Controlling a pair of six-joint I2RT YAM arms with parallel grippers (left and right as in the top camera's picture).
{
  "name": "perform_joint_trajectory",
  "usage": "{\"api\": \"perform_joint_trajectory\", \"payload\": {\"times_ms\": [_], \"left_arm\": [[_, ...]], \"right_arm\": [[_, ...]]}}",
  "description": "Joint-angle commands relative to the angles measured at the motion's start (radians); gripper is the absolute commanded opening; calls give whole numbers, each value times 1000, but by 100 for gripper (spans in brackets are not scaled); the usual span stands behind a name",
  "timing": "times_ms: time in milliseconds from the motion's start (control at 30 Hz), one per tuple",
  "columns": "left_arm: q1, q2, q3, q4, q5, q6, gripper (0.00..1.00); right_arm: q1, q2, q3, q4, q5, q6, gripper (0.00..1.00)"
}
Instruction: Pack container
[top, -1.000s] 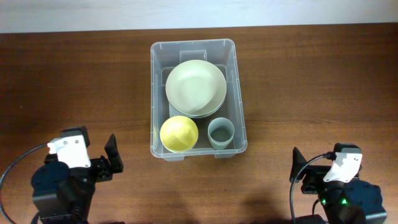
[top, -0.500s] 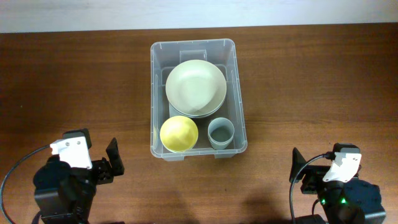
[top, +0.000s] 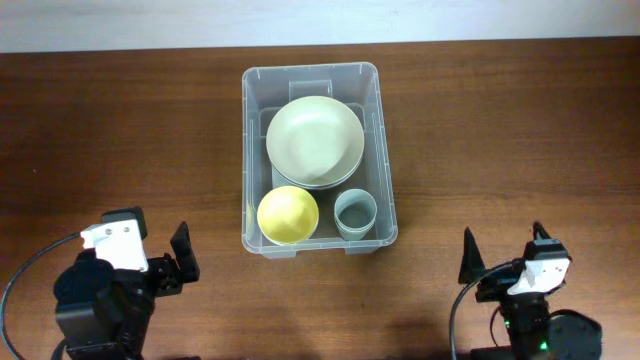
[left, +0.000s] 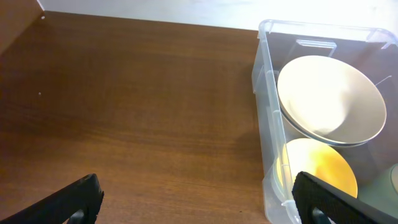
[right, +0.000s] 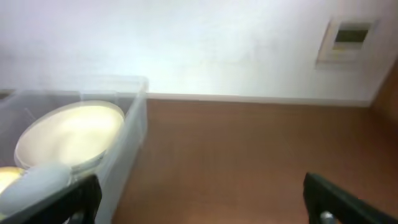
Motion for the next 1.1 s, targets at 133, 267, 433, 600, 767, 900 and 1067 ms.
{"api": "perform_joint_trajectory", "payload": {"times_ms": [133,267,433,600,767,900,1067], "left_arm": [[3,-3,-9,-1,11,16,100],[3,-3,-9,-1,11,16,100],[3,-3,-9,-1,11,16,100],[3,-3,-9,-1,11,16,100],[3,-3,-9,-1,11,16,100],[3,-3,-9,-1,11,16,100],[3,-3,-9,-1,11,16,100]], "right_arm": [[-73,-45,-237,337,-70,-39,99],[-90,-45,-357,533,-70,-40,99],[-93,-45,-439,636,-57,-60,99],[-93,-45,-439,496,-5,-53,99],[-91,-45,-439,428,-16,-24,99],[-91,-45,-439,428,-12,-24,99],[-91,-45,-439,428,-12,-24,99]]}}
